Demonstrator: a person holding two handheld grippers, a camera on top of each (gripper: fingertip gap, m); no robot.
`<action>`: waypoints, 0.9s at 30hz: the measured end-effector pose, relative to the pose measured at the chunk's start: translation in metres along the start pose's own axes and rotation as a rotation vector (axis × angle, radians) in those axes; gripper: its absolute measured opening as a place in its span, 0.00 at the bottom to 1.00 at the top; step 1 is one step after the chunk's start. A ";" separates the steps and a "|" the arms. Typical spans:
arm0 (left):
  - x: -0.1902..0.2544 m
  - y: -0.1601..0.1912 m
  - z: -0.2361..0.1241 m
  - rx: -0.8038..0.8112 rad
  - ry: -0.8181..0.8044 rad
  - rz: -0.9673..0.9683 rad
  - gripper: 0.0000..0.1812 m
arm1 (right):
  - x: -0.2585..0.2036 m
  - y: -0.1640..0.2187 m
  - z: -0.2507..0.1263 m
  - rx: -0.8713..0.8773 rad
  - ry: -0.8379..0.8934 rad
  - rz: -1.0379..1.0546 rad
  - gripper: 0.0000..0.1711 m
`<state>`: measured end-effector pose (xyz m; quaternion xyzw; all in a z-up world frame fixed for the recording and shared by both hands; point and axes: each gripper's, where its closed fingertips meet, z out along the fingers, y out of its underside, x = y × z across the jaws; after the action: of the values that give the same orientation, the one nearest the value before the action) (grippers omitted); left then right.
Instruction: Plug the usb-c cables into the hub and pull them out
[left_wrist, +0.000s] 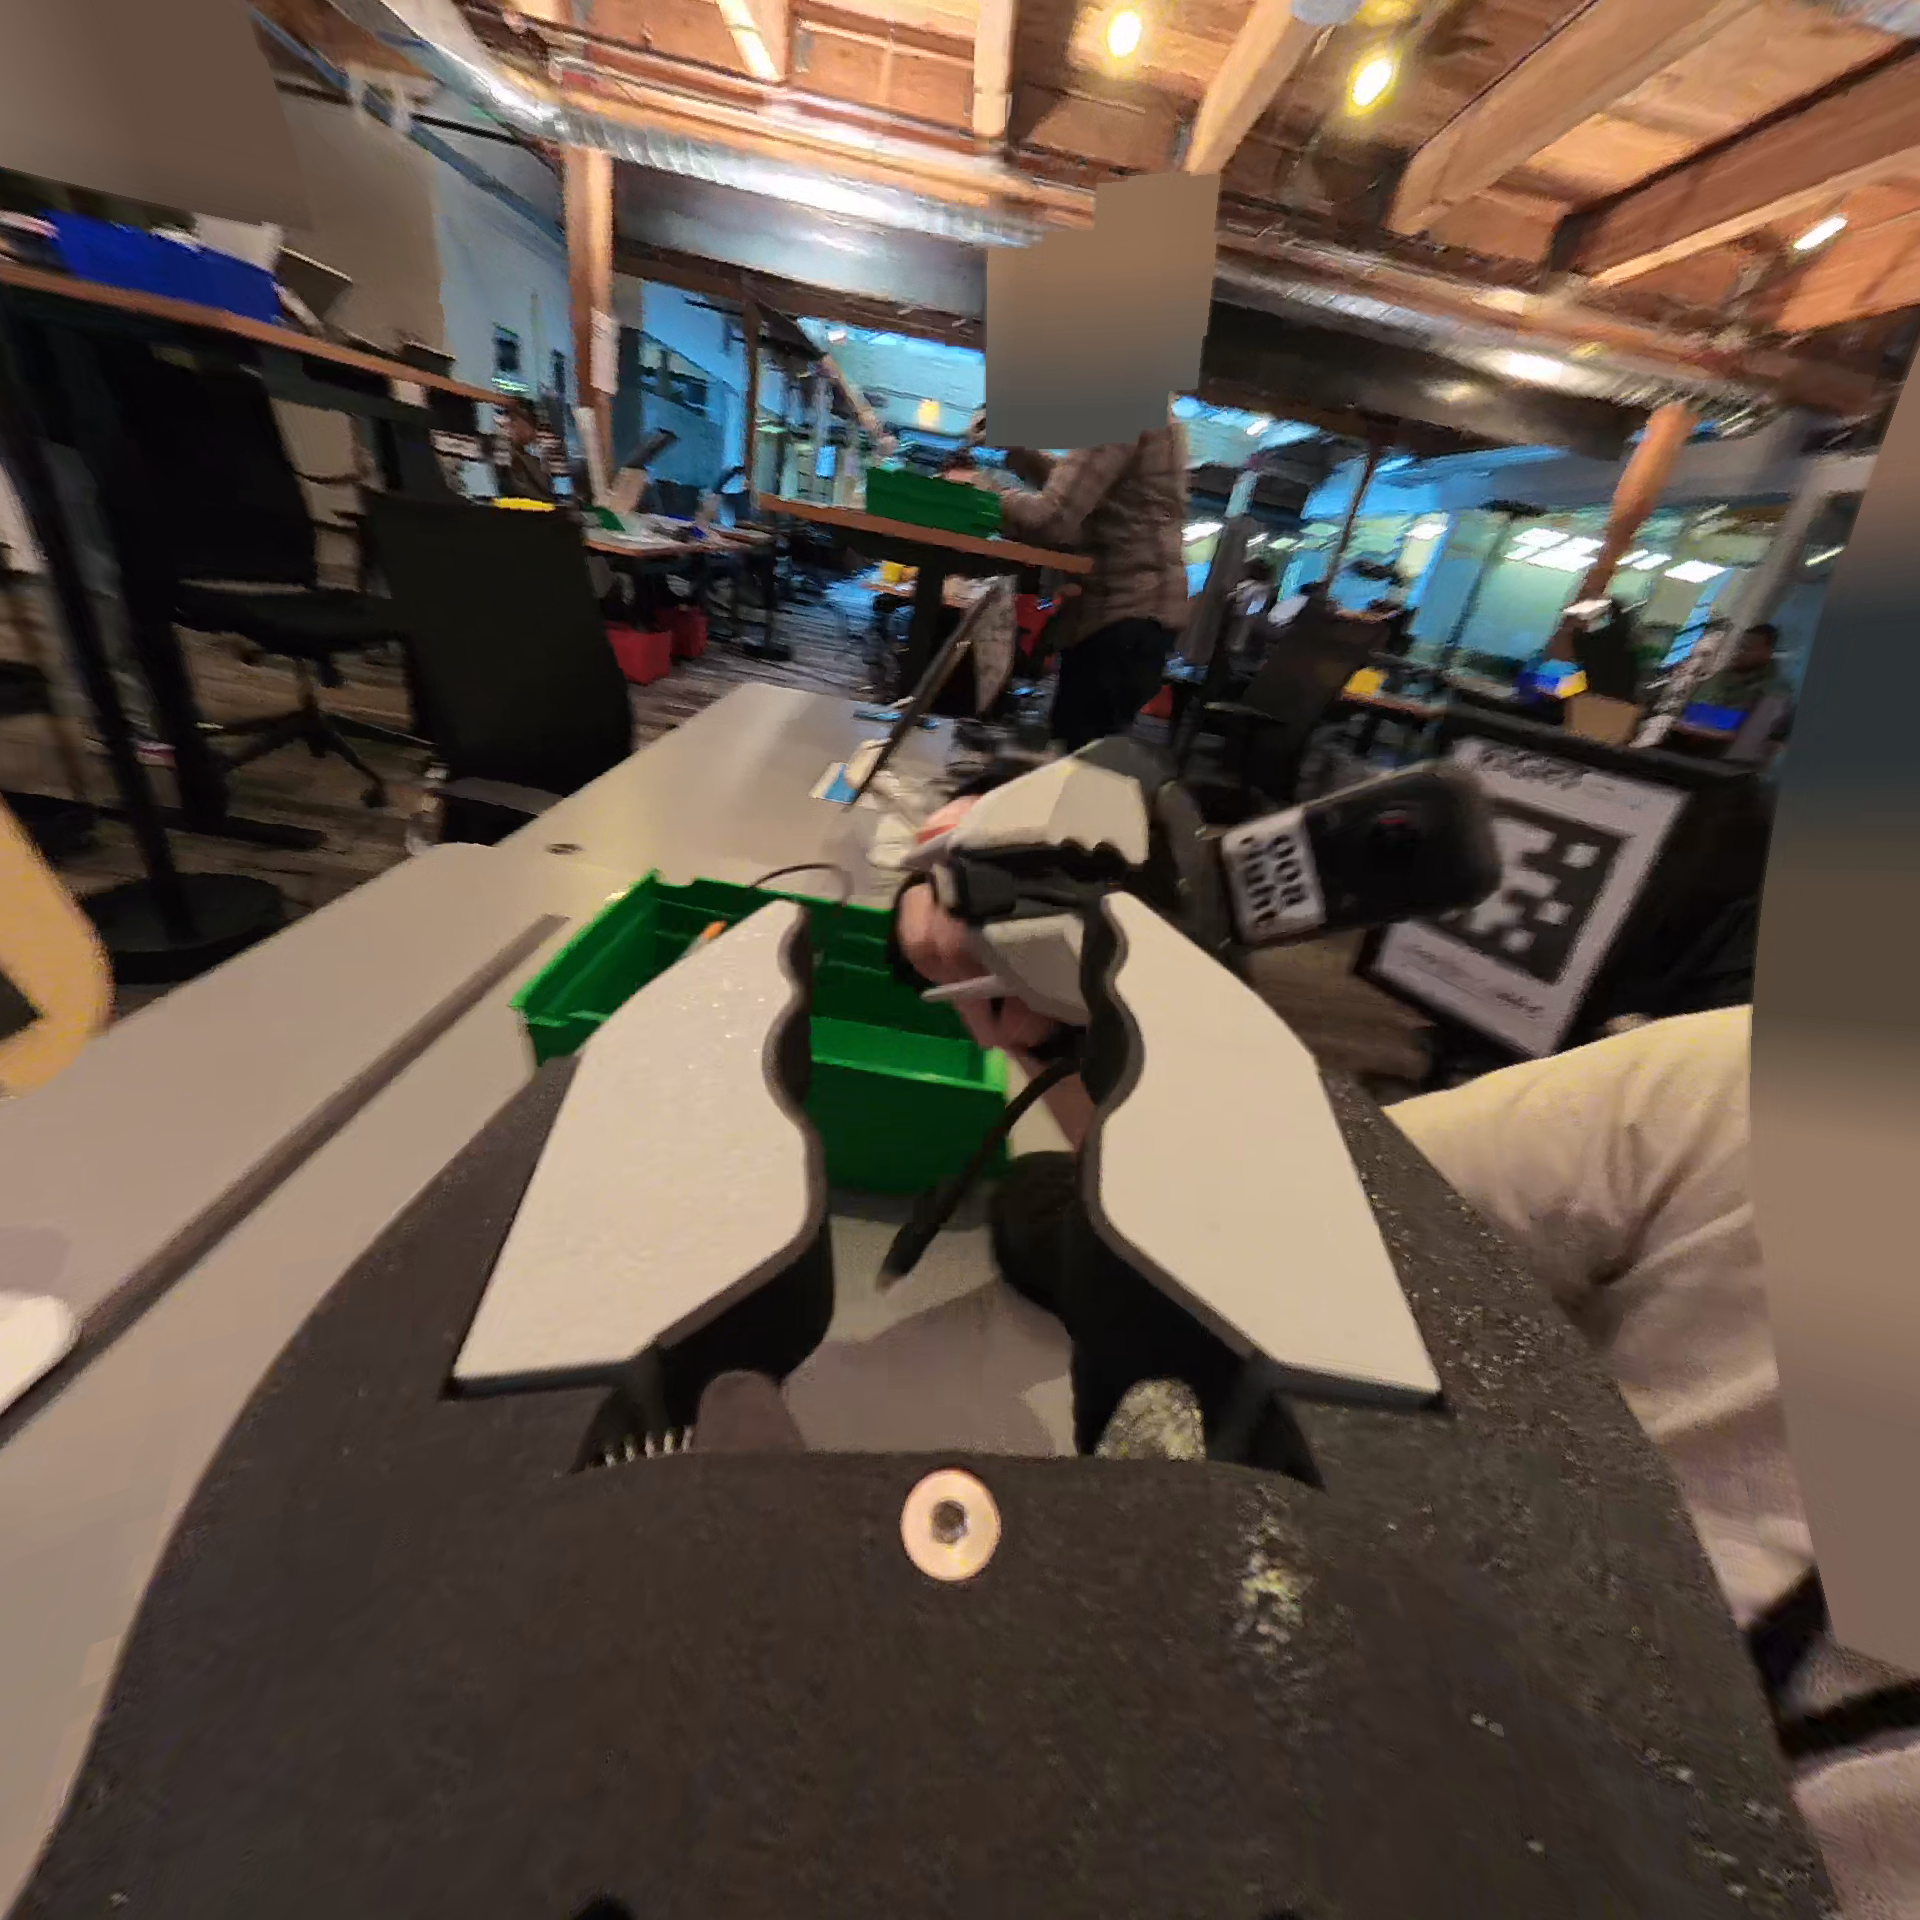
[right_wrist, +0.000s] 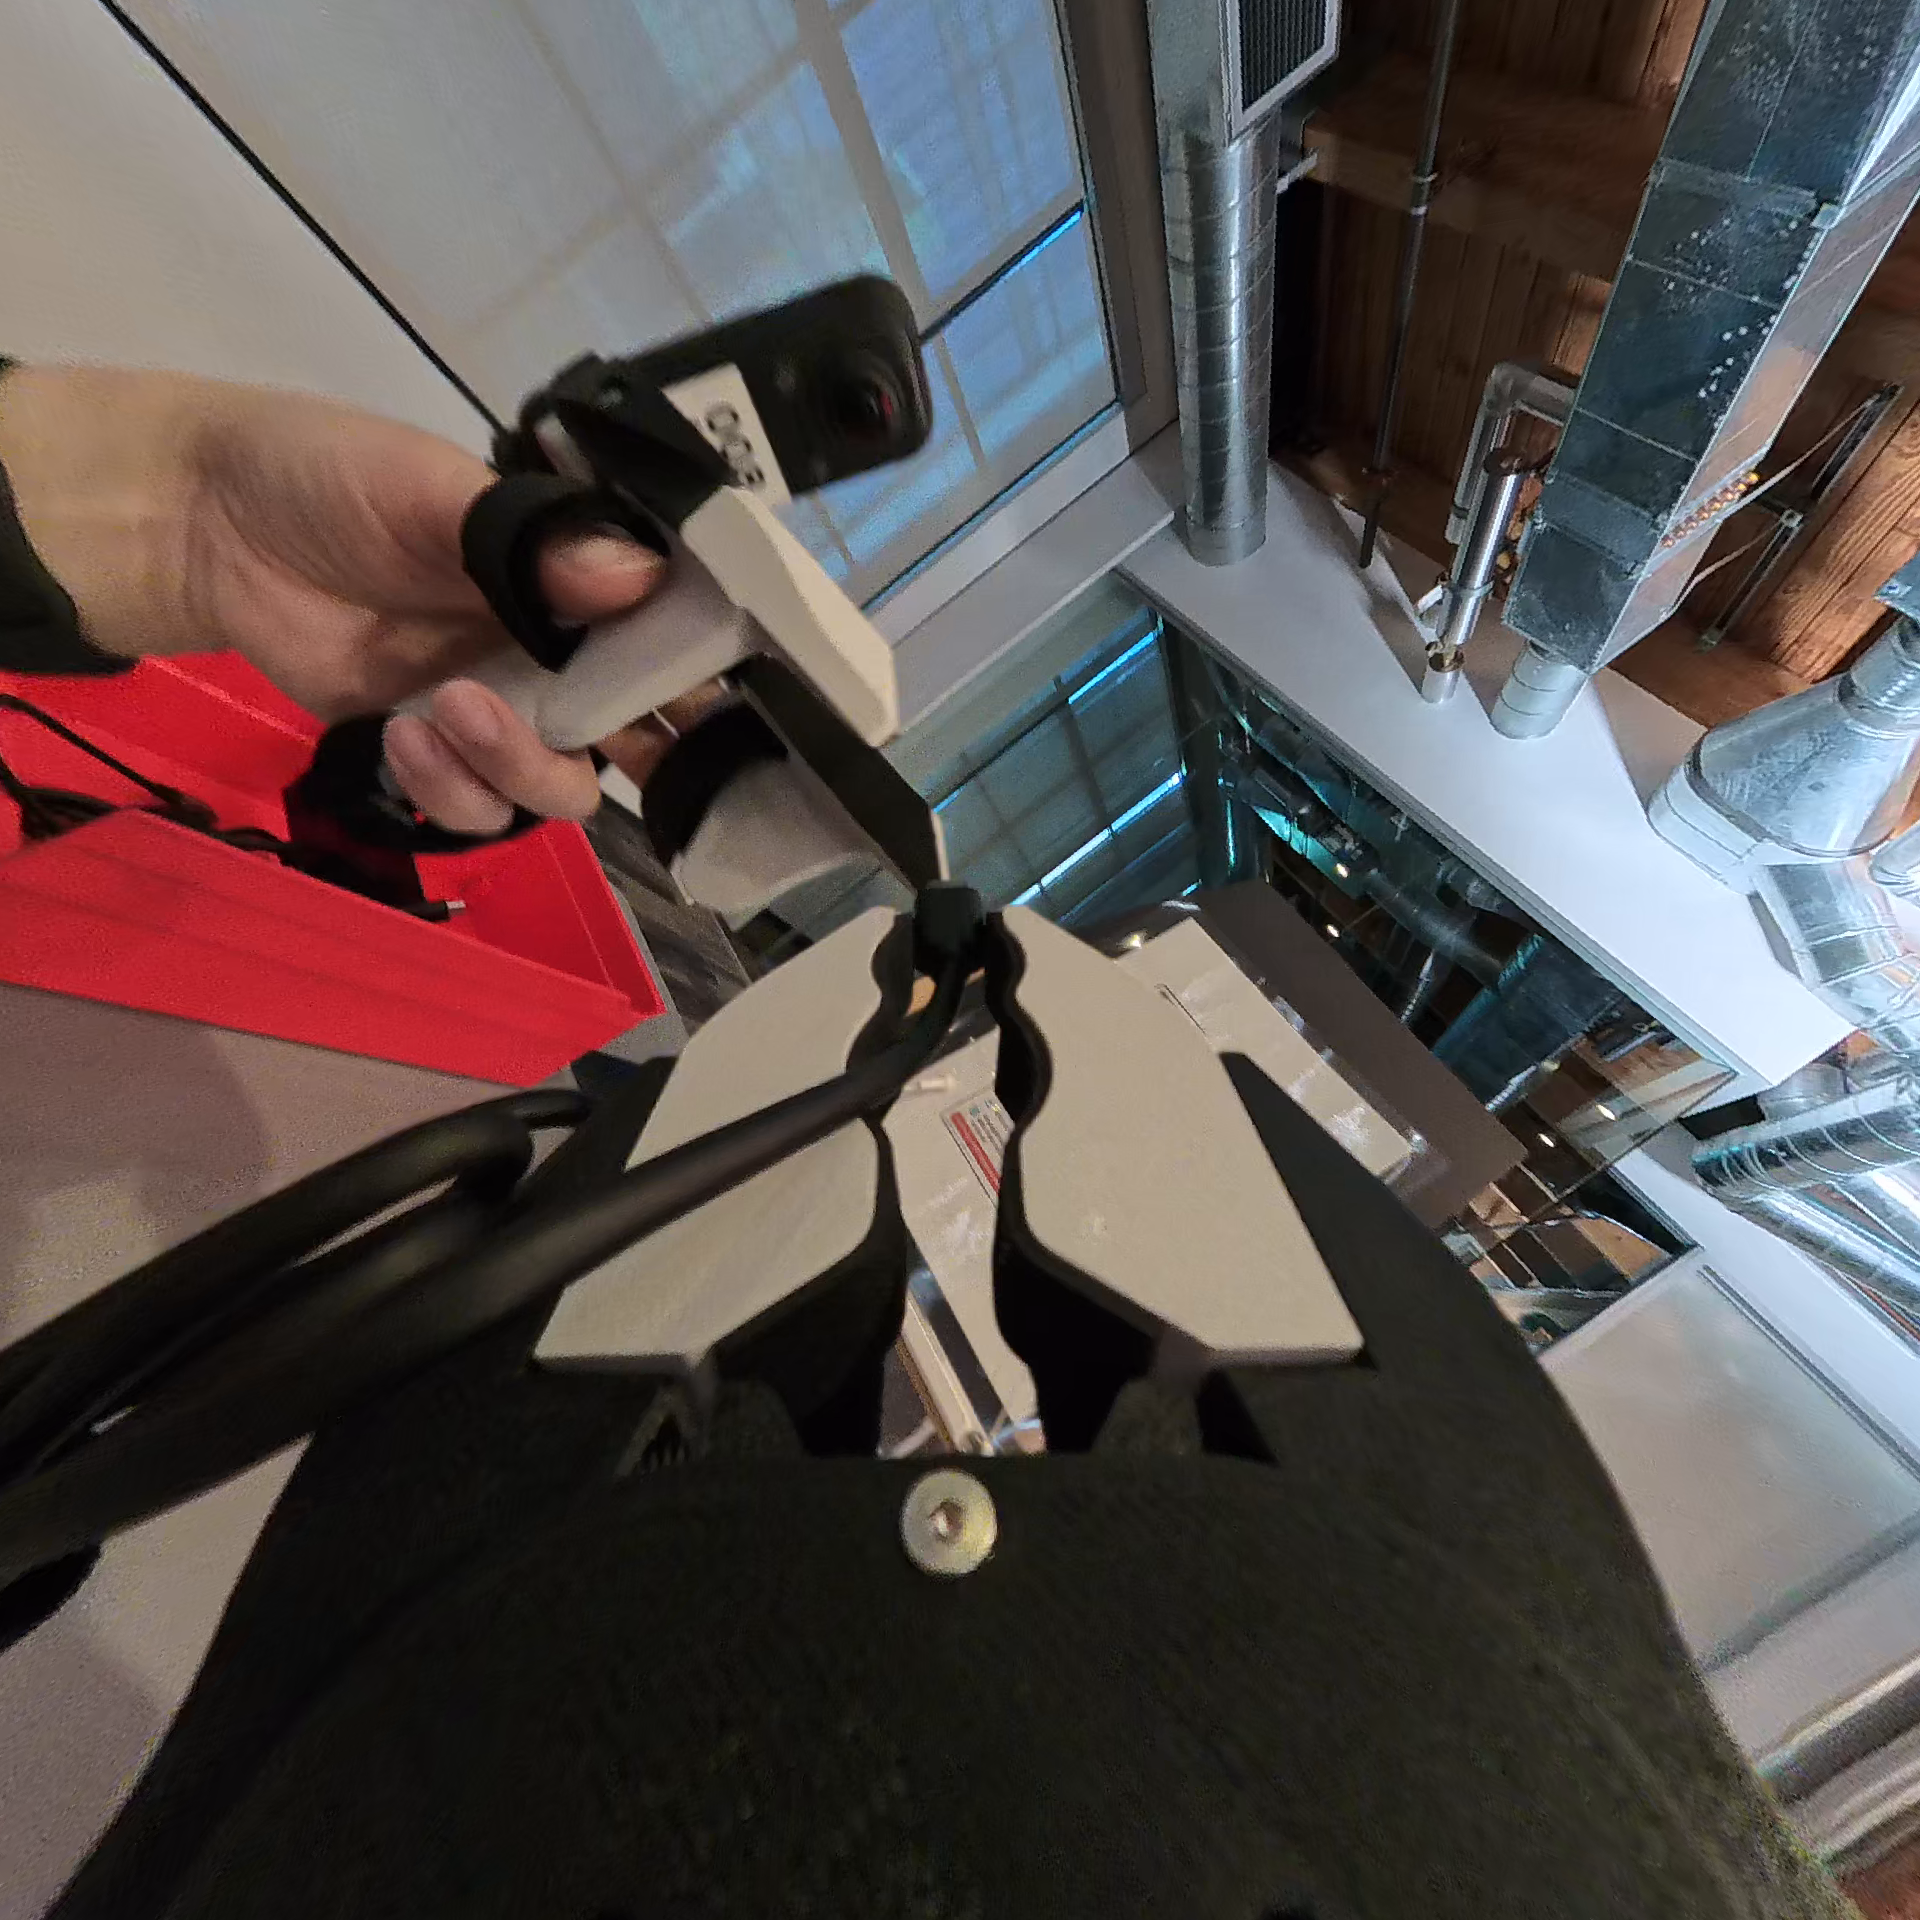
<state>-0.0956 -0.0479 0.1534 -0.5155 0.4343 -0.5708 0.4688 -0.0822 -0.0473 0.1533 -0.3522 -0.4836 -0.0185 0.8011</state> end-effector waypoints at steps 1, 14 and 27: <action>-0.006 0.002 -0.004 -0.021 -0.053 0.041 0.27 | 0.004 0.003 -0.002 -0.019 -0.004 -0.010 0.08; -0.134 0.161 0.005 -0.734 -0.450 0.394 0.27 | 0.046 0.028 -0.042 -0.195 -0.085 0.010 0.08; -0.193 0.276 -0.012 -0.965 -0.414 0.206 0.36 | 0.038 0.034 -0.036 -0.189 -0.143 0.049 0.08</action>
<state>-0.0778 0.0918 -0.1527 -0.7289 0.5942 -0.1439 0.3080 -0.0217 -0.0313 0.1542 -0.4384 -0.5267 -0.0191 0.7280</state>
